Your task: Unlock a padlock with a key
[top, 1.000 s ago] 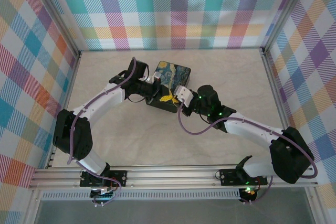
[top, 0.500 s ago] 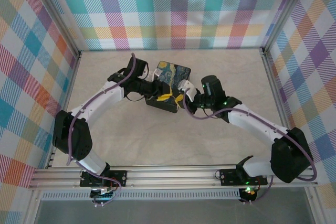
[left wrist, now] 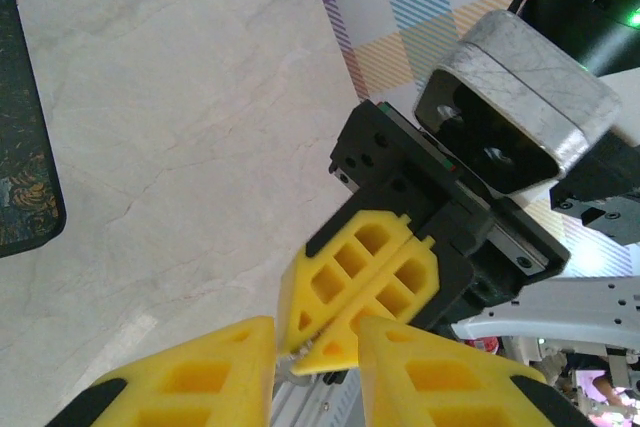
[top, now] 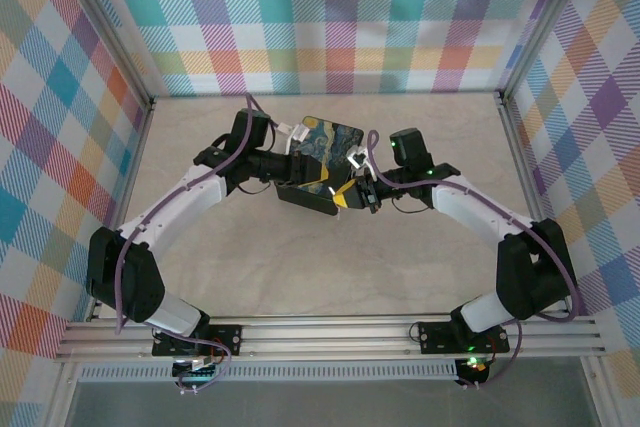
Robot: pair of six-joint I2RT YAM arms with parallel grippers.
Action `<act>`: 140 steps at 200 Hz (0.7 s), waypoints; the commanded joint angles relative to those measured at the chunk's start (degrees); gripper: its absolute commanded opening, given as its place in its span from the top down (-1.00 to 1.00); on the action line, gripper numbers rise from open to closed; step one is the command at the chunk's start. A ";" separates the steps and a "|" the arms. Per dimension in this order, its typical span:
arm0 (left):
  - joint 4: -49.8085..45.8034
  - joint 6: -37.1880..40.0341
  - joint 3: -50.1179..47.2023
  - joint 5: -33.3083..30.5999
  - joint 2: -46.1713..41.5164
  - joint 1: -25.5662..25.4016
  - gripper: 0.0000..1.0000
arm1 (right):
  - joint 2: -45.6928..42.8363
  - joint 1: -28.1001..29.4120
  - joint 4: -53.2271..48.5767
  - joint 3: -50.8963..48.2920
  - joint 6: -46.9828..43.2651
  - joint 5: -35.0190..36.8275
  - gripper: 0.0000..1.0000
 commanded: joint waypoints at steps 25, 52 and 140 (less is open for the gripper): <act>-2.77 6.49 -0.20 1.52 0.96 -0.10 0.47 | 0.75 0.26 -1.42 2.60 1.29 -6.50 1.00; -3.14 7.47 -0.74 2.52 0.31 -0.71 0.47 | 1.49 0.24 -1.67 3.52 1.46 -7.12 1.00; -3.51 8.64 -0.25 3.67 0.92 -2.47 0.53 | 3.12 0.29 -1.98 5.60 3.90 -7.15 1.00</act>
